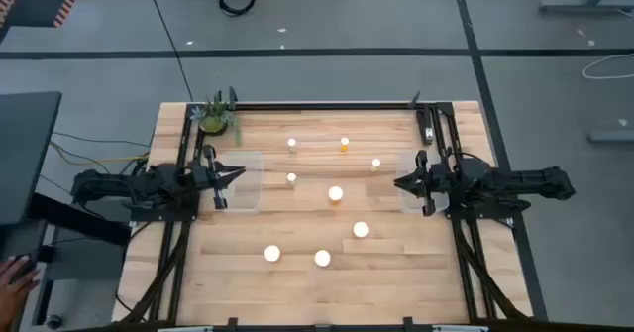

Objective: Pick and place medicine bottles into bin by pill shape (circle, oval)

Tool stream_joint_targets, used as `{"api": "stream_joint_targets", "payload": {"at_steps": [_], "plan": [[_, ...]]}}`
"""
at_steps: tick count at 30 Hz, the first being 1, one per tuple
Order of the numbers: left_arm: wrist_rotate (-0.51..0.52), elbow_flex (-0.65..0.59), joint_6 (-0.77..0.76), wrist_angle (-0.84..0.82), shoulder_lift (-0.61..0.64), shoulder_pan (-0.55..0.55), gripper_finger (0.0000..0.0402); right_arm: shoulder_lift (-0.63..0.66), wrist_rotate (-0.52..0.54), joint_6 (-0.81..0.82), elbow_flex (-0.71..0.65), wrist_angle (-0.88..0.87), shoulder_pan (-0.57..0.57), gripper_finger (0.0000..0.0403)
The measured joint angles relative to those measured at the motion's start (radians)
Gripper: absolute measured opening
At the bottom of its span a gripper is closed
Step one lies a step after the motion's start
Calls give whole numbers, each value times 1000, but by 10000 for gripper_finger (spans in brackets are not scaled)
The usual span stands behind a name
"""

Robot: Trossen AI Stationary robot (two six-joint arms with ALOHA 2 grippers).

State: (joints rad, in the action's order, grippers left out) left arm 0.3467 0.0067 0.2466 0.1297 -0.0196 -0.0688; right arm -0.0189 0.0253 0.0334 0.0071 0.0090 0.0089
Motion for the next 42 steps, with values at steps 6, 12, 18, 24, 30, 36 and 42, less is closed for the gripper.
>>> {"api": "stream_joint_targets", "payload": {"at_steps": [6,12,18,24,30,36,42], "plan": [[0,0,0,0,0,0,36,0,0,0,0,0,0,46],[0,0,0,0,0,0,28,0,0,0,0,0,0,46],[0,0,0,0,0,0,36,0,0,0,0,0,0,46],[0,0,0,0,0,0,36,0,0,0,0,0,0,46],[0,0,0,0,0,0,28,0,0,0,0,0,0,46],[0,0,0,0,0,0,36,0,0,0,0,0,0,46],[0,0,0,0,0,0,36,0,0,0,0,0,0,46]]}}
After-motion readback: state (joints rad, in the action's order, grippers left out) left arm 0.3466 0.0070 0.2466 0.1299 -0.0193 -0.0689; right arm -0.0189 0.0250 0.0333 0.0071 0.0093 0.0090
